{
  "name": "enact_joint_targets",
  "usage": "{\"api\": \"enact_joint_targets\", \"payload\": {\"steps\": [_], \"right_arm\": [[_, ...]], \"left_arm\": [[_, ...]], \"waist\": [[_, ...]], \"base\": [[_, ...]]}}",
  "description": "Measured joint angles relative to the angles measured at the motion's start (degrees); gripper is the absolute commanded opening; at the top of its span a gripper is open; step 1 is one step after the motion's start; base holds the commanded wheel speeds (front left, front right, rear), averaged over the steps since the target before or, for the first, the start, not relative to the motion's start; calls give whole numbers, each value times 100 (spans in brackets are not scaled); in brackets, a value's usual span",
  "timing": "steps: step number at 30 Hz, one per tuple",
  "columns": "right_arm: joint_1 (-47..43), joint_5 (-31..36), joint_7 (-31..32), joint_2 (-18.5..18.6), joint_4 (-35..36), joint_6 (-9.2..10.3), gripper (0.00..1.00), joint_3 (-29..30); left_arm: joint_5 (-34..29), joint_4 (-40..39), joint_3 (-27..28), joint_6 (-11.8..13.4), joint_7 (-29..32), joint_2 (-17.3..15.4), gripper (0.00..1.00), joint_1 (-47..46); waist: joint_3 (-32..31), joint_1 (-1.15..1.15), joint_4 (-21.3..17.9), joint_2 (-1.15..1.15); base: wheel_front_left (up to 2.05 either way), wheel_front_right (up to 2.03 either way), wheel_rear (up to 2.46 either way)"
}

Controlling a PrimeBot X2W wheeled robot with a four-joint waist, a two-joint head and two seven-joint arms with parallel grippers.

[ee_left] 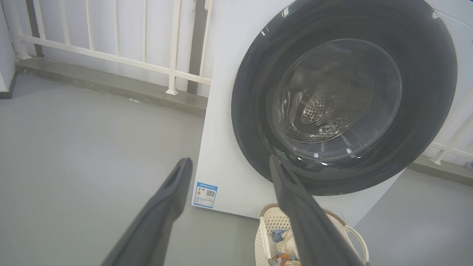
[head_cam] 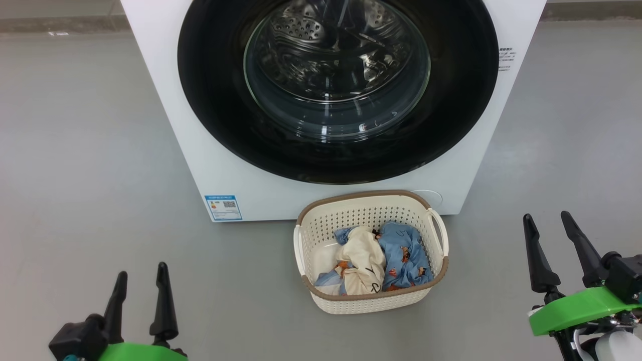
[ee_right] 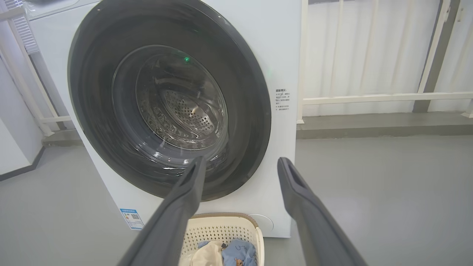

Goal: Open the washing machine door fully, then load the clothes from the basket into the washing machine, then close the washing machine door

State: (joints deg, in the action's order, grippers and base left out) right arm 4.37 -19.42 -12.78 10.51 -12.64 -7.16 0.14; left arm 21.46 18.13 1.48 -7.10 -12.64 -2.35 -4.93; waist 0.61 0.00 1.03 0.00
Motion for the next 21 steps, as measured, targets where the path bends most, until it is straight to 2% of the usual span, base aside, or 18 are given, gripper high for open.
{"api": "enact_joint_targets", "payload": {"steps": [11, 21], "right_arm": [[4, 659, -149, 44, 94, -1, 100, -15], [6, 681, -149, 44, 97, -1, 100, -11]], "left_arm": [[-550, -11, -54, -9, -157, -1, 100, -93], [-566, -11, -80, -9, -157, -1, 100, -93]], "waist": [[31, 0, -2, 0], [51, 0, -6, 0]], "base": [[0, 0, 0], [0, 0, 0]]}}
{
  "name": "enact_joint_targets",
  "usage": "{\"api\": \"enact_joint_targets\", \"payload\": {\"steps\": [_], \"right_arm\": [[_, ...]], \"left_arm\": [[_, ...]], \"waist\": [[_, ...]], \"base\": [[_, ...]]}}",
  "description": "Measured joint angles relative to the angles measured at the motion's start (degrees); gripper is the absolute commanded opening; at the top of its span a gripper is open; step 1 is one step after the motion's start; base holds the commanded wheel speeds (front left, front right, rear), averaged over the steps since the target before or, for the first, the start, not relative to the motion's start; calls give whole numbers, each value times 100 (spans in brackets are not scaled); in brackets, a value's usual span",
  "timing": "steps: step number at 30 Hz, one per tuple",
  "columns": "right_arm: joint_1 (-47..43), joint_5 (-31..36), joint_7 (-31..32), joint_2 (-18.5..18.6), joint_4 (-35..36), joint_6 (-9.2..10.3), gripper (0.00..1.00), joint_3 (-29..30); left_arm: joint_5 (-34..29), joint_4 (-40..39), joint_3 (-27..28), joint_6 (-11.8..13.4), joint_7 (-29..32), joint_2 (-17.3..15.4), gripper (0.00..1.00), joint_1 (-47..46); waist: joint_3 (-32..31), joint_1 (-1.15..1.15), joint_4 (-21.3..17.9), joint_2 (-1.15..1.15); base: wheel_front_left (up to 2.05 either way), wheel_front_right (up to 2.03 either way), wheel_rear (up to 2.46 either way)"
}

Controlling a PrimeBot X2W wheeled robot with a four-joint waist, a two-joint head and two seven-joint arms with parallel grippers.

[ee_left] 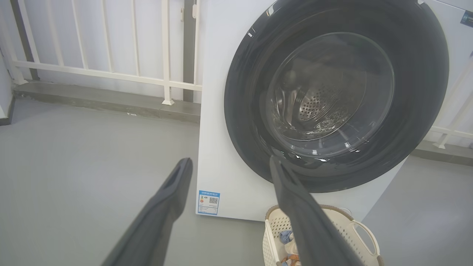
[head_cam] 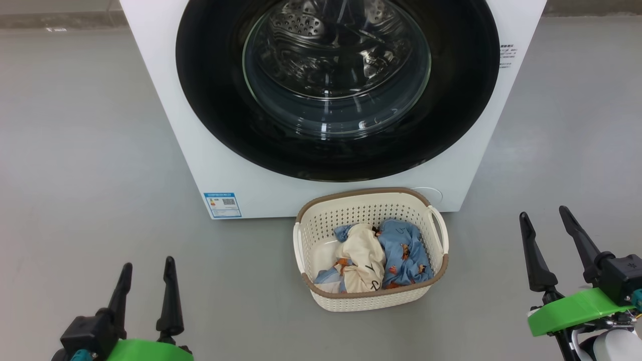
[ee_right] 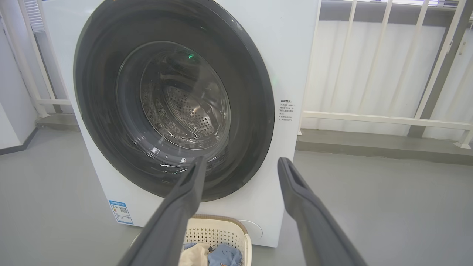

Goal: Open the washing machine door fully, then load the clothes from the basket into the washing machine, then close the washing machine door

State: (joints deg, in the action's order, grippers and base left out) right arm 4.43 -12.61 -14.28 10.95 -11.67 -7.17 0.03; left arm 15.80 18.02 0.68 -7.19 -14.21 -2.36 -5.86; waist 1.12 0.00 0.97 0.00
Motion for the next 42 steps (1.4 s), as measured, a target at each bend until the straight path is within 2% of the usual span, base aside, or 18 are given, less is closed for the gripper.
{"api": "enact_joint_targets", "payload": {"steps": [24, 42], "right_arm": [[9, -24, 0, 0, -2, 0, 100, 7], [10, -45, 0, -3, -9, -1, 100, 18]], "left_arm": [[9, 1, 19, -1, -1, -1, 100, -8], [18, 5, 36, -10, -1, 0, 100, -8]], "waist": [[-21, 0, 6, 0], [-44, 0, -16, 0]], "base": [[8, 8, -16], [104, 104, -207]]}}
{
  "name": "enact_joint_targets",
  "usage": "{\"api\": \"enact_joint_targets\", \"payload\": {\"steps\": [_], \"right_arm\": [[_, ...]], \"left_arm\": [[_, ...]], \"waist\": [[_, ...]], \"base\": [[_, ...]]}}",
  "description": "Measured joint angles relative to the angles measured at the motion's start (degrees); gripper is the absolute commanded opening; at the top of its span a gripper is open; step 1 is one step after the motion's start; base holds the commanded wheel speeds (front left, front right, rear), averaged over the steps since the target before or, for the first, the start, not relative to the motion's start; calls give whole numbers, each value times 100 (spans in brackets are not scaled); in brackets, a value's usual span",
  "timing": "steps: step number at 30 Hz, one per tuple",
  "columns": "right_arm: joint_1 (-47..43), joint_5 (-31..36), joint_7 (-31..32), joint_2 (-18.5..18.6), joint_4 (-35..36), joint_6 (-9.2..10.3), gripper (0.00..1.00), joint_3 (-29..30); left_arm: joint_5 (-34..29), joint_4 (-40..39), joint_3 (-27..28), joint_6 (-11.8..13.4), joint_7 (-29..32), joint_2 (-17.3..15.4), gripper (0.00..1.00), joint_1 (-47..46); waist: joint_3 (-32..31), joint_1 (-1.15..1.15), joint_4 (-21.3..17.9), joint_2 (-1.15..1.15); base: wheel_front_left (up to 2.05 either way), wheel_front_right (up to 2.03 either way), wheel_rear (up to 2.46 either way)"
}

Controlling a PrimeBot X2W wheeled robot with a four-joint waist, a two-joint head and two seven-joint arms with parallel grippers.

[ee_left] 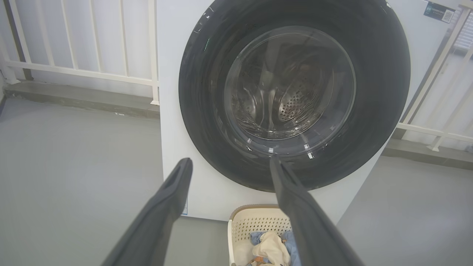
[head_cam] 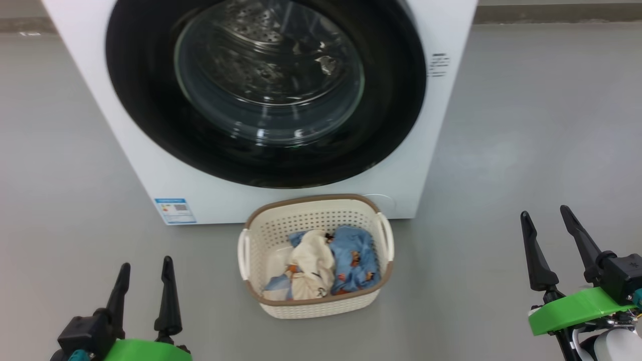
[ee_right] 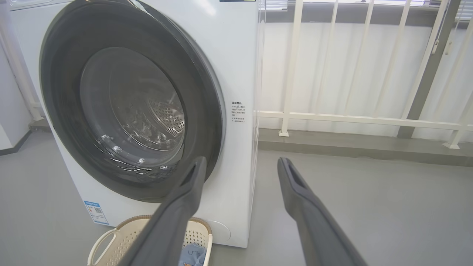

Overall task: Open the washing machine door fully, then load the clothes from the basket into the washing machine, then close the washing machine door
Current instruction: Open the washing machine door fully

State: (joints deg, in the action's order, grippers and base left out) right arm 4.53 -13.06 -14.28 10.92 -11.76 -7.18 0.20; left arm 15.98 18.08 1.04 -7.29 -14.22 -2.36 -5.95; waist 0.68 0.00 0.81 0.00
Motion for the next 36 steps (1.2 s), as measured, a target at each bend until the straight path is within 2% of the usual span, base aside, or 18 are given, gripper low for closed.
{"api": "enact_joint_targets", "payload": {"steps": [12, 36], "right_arm": [[0, -1, 0, 4, -2, 0, 100, 12], [0, -9, 0, 8, -5, 0, 100, 25]], "left_arm": [[170, -65, -57, -24, 0, 13, 100, 1], [212, -64, -89, -24, -1, 10, 100, 1]], "waist": [[1, 0, -5, 0], [-36, 0, -32, 0]], "base": [[77, 77, -154], [2, 2, -5]]}}
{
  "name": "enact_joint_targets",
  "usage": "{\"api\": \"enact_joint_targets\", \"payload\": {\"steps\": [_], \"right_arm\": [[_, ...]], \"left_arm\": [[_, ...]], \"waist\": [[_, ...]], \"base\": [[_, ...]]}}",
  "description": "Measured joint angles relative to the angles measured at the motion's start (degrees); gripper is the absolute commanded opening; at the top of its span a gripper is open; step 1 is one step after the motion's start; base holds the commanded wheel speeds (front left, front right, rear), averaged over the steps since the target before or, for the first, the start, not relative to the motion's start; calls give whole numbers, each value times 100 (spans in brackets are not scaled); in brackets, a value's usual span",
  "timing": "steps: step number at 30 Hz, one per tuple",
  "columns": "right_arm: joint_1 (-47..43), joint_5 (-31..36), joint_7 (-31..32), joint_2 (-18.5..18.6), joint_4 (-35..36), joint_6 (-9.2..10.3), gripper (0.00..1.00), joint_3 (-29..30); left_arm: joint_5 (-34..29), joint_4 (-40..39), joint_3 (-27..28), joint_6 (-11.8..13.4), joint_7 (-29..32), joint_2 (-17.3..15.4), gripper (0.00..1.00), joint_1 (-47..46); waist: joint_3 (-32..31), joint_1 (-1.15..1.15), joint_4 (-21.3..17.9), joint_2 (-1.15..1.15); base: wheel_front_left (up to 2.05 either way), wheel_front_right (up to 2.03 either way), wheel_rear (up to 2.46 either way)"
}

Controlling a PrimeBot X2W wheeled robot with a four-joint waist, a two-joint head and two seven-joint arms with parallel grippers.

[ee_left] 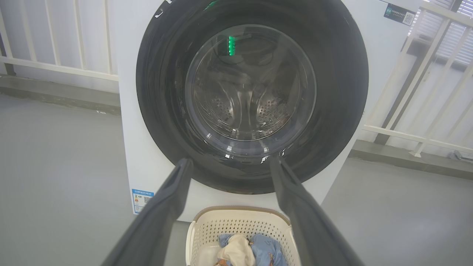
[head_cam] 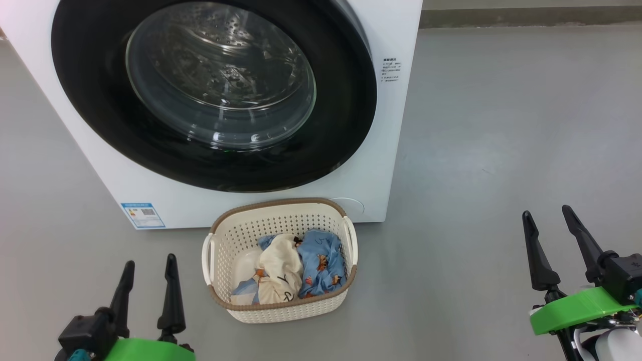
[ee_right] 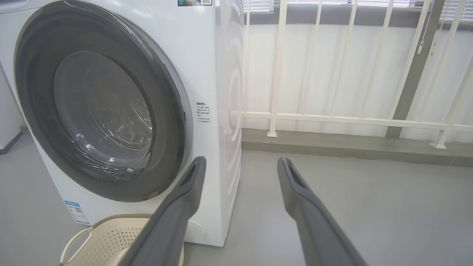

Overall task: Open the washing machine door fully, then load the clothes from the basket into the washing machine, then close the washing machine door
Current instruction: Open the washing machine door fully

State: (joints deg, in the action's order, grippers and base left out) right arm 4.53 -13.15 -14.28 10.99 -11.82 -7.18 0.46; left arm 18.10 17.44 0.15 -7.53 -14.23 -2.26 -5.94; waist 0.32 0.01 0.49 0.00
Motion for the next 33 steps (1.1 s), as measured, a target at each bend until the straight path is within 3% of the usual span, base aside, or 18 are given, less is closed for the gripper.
{"api": "enact_joint_targets", "payload": {"steps": [24, 33], "right_arm": [[12, -309, -1, 30, -59, 0, 100, 1], [466, -516, -1, 155, -98, 0, 100, 192]], "left_arm": [[1, 1, -32, 0, 0, 0, 100, 2], [0, -1, -11, 0, 0, 1, 100, -6]], "waist": [[37, -1, 50, 0], [249, 0, 126, 0]], "base": [[0, 0, 0], [0, 0, 0]]}}
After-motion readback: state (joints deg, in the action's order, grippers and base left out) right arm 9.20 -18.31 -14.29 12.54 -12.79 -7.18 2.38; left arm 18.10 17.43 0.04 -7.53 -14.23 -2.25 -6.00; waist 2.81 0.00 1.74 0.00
